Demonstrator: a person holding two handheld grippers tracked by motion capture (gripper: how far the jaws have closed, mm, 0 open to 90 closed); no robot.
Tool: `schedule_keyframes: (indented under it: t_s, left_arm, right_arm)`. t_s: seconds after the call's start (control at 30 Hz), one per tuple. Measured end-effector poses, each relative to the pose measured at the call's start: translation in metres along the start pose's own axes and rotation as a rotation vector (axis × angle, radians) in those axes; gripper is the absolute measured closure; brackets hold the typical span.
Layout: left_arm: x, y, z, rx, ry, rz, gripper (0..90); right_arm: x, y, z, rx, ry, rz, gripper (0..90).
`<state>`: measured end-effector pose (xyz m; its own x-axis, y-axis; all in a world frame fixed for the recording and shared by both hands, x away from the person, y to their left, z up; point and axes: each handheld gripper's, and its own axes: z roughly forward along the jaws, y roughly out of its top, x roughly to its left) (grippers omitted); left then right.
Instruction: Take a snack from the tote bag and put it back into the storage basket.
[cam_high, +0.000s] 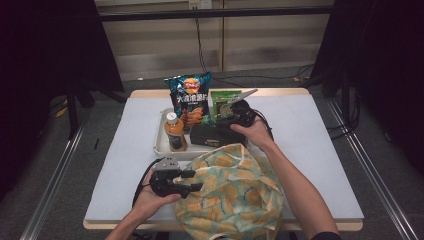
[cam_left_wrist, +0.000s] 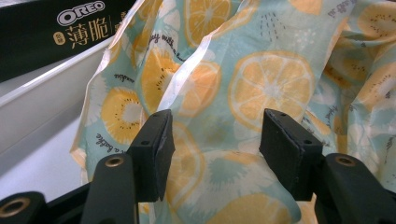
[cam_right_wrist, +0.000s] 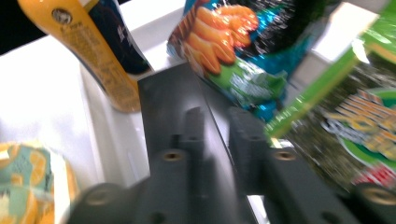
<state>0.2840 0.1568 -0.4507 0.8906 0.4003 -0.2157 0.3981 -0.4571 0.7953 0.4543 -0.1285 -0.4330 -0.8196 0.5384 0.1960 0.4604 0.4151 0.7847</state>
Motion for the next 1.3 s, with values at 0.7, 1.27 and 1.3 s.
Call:
schedule_keyframes:
  t_s: [0.7, 1.27, 1.3]
  left_arm:
    - [0.0, -0.003, -0.002, 0.006, 0.009, -0.004, 44.1]
    - [-0.001, -0.003, -0.005, -0.005, 0.013, 0.007, 44.0]
    - [0.0, -0.003, -0.005, -0.002, 0.014, 0.009, 44.0]
  right_arm:
    - [0.001, 0.023, 0.044, 0.056, -0.066, 0.051, 90.0]
    - [0.003, 0.011, 0.034, 0.123, -0.033, 0.004, 90.0]
    - [0.005, 0.012, 0.031, 0.111, -0.036, 0.009, 90.0]
